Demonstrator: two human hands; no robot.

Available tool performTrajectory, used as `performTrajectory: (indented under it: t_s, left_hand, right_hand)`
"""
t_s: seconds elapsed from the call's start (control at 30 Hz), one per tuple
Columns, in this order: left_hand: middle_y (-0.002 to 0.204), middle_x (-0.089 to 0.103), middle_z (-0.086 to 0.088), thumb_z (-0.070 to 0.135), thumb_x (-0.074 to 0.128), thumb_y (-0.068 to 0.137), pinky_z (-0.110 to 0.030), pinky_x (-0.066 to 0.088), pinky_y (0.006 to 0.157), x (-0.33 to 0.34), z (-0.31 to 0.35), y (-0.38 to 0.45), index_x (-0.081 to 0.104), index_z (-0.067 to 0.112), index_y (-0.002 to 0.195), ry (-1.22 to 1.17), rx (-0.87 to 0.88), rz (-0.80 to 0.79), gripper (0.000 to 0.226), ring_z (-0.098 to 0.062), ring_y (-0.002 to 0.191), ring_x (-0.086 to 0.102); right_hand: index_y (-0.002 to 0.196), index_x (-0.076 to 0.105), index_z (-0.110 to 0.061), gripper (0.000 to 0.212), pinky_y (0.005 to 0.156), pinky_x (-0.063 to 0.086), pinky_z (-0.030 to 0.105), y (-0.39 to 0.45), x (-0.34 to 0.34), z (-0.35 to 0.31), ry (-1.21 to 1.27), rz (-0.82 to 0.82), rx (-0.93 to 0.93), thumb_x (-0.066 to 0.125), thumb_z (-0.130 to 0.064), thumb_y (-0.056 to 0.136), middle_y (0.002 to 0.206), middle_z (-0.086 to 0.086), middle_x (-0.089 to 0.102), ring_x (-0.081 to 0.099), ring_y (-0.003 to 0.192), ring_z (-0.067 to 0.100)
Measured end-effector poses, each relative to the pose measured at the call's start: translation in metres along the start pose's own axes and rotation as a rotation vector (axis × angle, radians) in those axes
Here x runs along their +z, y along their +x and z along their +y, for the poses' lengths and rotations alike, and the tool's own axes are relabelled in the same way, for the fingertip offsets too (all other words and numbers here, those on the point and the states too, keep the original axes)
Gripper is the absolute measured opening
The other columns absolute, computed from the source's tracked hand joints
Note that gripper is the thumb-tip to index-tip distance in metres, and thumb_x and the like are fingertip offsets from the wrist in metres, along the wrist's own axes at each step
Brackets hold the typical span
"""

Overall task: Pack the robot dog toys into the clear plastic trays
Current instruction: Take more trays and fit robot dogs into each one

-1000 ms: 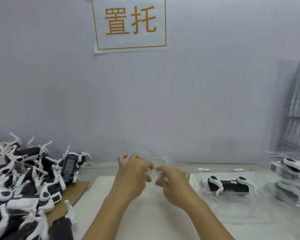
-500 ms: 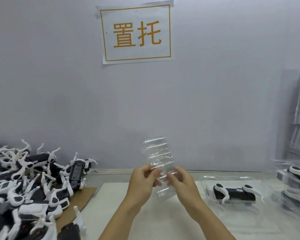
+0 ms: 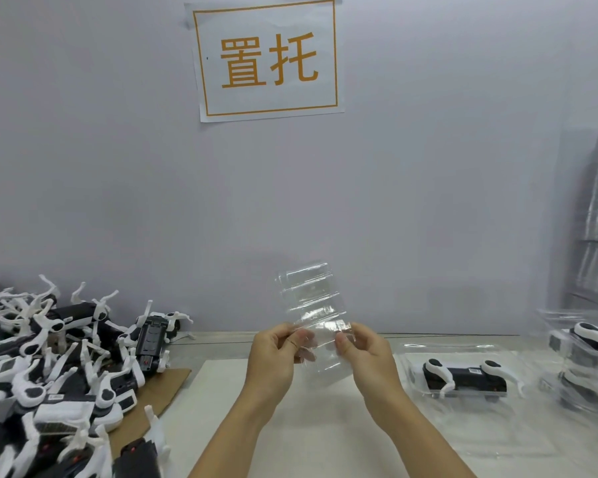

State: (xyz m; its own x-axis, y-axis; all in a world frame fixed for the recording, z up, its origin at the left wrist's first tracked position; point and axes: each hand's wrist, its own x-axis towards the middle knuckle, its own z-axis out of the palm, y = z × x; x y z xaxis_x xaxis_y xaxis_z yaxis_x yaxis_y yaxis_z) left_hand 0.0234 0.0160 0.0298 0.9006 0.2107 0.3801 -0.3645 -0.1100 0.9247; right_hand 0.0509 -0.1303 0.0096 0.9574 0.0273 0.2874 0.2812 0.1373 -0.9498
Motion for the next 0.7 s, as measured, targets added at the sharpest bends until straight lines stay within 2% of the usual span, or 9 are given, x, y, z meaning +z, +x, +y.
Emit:
performTrajectory:
  t_s: [0.1, 0.2, 0.27, 0.37, 0.43, 0.5, 0.57, 0.63, 0.7]
  left_hand:
    - [0.071, 0.073, -0.006, 0.005, 0.058, 0.096, -0.019, 0.052, 0.06, 0.0, -0.003, 0.004, 0.071, 0.009, 0.077, 0.021, 0.022, 0.1, 0.024, -0.016, 0.058, 0.066]
    - [0.066, 0.067, -0.002, 0.0, 0.053, 0.098, -0.019, 0.052, 0.057, -0.006, -0.009, 0.008, 0.067, 0.009, 0.077, -0.01, 0.0, 0.287, 0.026, -0.012, 0.056, 0.062]
    - [0.071, 0.062, -0.005, -0.001, 0.047, 0.101, -0.025, 0.052, 0.062, -0.015, -0.013, 0.013, 0.062, 0.01, 0.08, -0.157, -0.057, 0.443, 0.028, -0.014, 0.06, 0.058]
    - [0.078, 0.057, -0.007, 0.002, 0.042, 0.104, -0.028, 0.05, 0.069, -0.035, -0.021, 0.018, 0.058, 0.009, 0.084, -0.537, -0.183, 0.591, 0.026, -0.017, 0.068, 0.055]
    - [0.085, 0.058, -0.007, 0.006, 0.04, 0.105, -0.026, 0.05, 0.071, -0.044, -0.029, 0.018, 0.056, 0.008, 0.086, -0.706, -0.275, 0.625, 0.025, -0.016, 0.074, 0.057]
    - [0.091, 0.06, -0.007, 0.009, 0.036, 0.107, -0.024, 0.046, 0.076, -0.045, -0.038, 0.016, 0.056, 0.008, 0.086, -0.747, -0.397, 0.602, 0.029, -0.014, 0.079, 0.058]
    - [0.091, 0.061, -0.01, 0.01, 0.031, 0.108, -0.028, 0.042, 0.089, -0.042, -0.046, 0.013, 0.056, 0.007, 0.086, -0.675, -0.519, 0.534, 0.033, -0.018, 0.084, 0.059]
    - [0.087, 0.062, -0.016, 0.008, 0.034, 0.107, -0.038, 0.042, 0.097, -0.04, -0.05, 0.012, 0.055, 0.001, 0.087, -0.557, -0.607, 0.474, 0.03, -0.025, 0.082, 0.06]
    - [0.086, 0.06, -0.02, 0.004, 0.045, 0.101, -0.041, 0.05, 0.084, -0.041, -0.052, 0.012, 0.055, -0.006, 0.102, -0.41, -0.634, 0.492, 0.013, -0.027, 0.073, 0.06]
  right_hand:
    - [0.096, 0.07, -0.021, 0.014, 0.072, 0.046, 0.018, -0.001, 0.0, -0.002, 0.016, 0.056, -0.013, 0.061, -0.011, 0.097, 0.074, -0.01, 0.072, 0.065, 0.074, 0.0]
    - [0.093, 0.068, -0.021, 0.016, 0.071, 0.045, 0.017, 0.0, -0.003, -0.005, 0.024, 0.133, -0.035, 0.059, -0.009, 0.099, 0.072, -0.007, 0.071, 0.065, 0.074, 0.002]
    - [0.093, 0.067, -0.02, 0.016, 0.067, 0.044, 0.013, 0.001, -0.005, -0.008, 0.021, 0.193, -0.067, 0.057, -0.01, 0.099, 0.073, -0.006, 0.07, 0.063, 0.069, -0.003]
    - [0.094, 0.066, -0.02, 0.014, 0.066, 0.044, 0.013, 0.002, -0.004, -0.013, 0.035, 0.236, -0.099, 0.056, -0.012, 0.1, 0.078, -0.001, 0.07, 0.063, 0.069, -0.005]
    - [0.095, 0.065, -0.02, 0.013, 0.067, 0.045, 0.012, 0.001, -0.002, -0.014, 0.048, 0.235, -0.12, 0.056, -0.012, 0.099, 0.081, 0.001, 0.07, 0.065, 0.075, 0.002]
    - [0.096, 0.065, -0.02, 0.013, 0.072, 0.045, 0.016, -0.001, 0.0, -0.015, 0.053, 0.233, -0.144, 0.056, -0.011, 0.099, 0.082, 0.002, 0.069, 0.066, 0.083, 0.012]
    - [0.096, 0.065, -0.021, 0.013, 0.076, 0.045, 0.023, -0.002, 0.002, -0.015, 0.052, 0.238, -0.168, 0.057, -0.012, 0.099, 0.082, 0.0, 0.068, 0.066, 0.087, 0.017]
    - [0.095, 0.065, -0.022, 0.013, 0.079, 0.046, 0.026, -0.002, 0.001, -0.016, 0.041, 0.249, -0.188, 0.057, -0.013, 0.098, 0.081, -0.001, 0.068, 0.066, 0.088, 0.017]
    - [0.095, 0.065, -0.023, 0.013, 0.08, 0.047, 0.027, -0.002, 0.001, -0.016, 0.033, 0.261, -0.201, 0.058, -0.013, 0.098, 0.079, -0.003, 0.068, 0.066, 0.088, 0.017]
